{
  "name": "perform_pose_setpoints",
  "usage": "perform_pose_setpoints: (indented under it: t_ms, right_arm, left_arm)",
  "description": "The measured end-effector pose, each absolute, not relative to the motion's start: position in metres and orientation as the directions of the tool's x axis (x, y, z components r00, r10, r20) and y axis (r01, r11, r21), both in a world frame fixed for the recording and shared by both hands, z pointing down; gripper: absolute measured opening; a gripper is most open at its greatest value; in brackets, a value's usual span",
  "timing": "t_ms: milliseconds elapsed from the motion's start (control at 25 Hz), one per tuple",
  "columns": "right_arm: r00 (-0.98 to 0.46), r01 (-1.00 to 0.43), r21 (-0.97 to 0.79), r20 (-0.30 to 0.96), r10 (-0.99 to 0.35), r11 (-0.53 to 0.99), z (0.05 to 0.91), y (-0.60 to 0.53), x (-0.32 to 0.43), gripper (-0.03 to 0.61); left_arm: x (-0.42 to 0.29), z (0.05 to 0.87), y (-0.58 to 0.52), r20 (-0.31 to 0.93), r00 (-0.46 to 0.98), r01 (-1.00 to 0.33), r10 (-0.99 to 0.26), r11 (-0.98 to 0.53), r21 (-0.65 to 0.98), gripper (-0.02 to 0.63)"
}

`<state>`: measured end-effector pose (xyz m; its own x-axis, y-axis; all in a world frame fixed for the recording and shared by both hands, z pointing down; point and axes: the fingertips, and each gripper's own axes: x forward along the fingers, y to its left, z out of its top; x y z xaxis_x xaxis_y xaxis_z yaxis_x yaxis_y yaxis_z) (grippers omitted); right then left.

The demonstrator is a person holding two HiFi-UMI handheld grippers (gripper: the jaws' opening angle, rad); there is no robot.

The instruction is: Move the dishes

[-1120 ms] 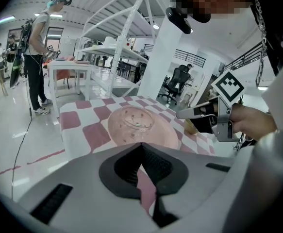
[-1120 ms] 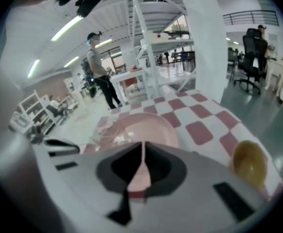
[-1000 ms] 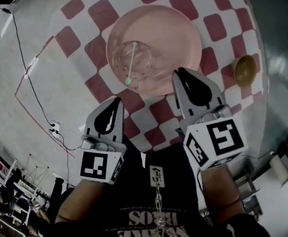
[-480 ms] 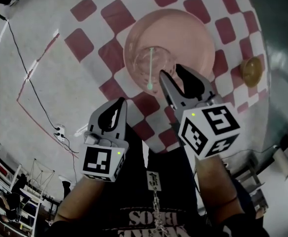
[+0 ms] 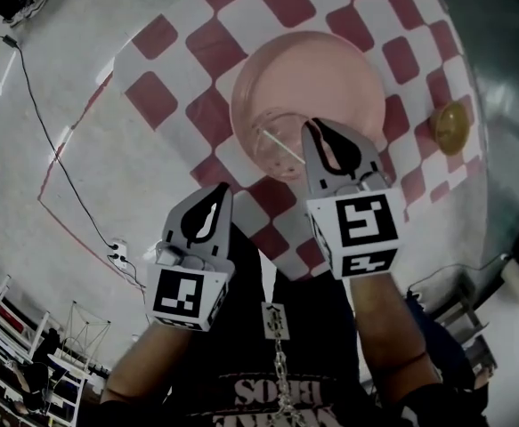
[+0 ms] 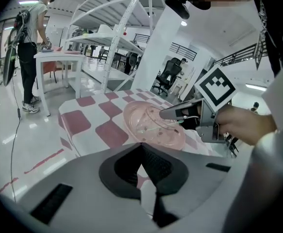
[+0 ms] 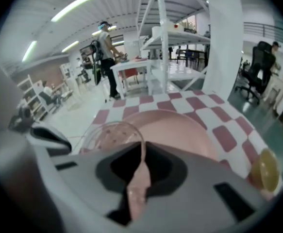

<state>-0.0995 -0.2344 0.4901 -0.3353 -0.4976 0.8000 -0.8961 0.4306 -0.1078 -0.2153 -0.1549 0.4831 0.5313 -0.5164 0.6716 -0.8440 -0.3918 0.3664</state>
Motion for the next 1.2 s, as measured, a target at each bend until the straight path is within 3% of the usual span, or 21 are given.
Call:
perform_pose_setpoints:
  t_ms: [320, 680, 1200]
  right_arm:
    - [-0.377, -0.897, -0.162, 0.763, -0.524, 0.410, 0.474, -0.236, -0.083, 0.051]
    - [-0.425, -0.888, -0.201, 0.703, -0.570, 0.414, 0.436, -0.228, -0.046, 0.051]
    - [-0.321, -0.934, -0.147, 0.745, -0.585, 0.325, 0.443, -0.207, 0.103, 0.051]
  left_arm:
    - [-0.216, 0.485, -0.147, 0.687, 0.517, -0.851, -0.511, -0.392, 0.349, 0.026]
    - [-0.166, 0.485, -0.125, 0.682, 0.535, -0.836, -0.498, -0.429, 0.343, 0.026]
    - [-0.080, 0.472, -0.105, 0.687, 0.516, -0.847, -0.511, -0.424, 0.320, 0.026]
